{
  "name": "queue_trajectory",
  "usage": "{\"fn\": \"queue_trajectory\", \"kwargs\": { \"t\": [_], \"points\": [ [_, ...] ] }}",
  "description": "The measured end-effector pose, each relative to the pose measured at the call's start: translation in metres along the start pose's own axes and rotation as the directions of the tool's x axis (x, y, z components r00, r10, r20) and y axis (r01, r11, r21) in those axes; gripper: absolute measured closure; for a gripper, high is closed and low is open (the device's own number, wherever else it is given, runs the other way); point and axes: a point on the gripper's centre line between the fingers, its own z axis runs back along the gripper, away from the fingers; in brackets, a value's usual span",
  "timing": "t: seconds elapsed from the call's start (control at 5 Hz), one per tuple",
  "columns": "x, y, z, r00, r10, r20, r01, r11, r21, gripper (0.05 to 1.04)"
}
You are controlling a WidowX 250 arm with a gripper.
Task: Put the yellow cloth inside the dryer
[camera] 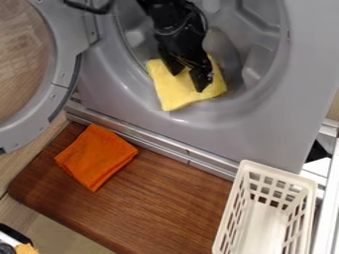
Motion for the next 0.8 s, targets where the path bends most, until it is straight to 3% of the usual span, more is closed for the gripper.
{"fn": "queue_trajectory", "kwargs": {
  "t": [0.2, 0.6, 0.8],
  "points": [
    [-0.013, -0.006, 0.021, 1.0, 0.019, 0.005, -0.02, 1.0, 0.024, 0.084],
    [-0.075, -0.03, 0.011, 0.985, 0.022, -0.171, -0.025, 1.0, -0.015, 0.084],
    [-0.075, -0.03, 0.011, 0.985, 0.022, -0.17, -0.025, 1.0, -0.014, 0.084]
  ]
}}
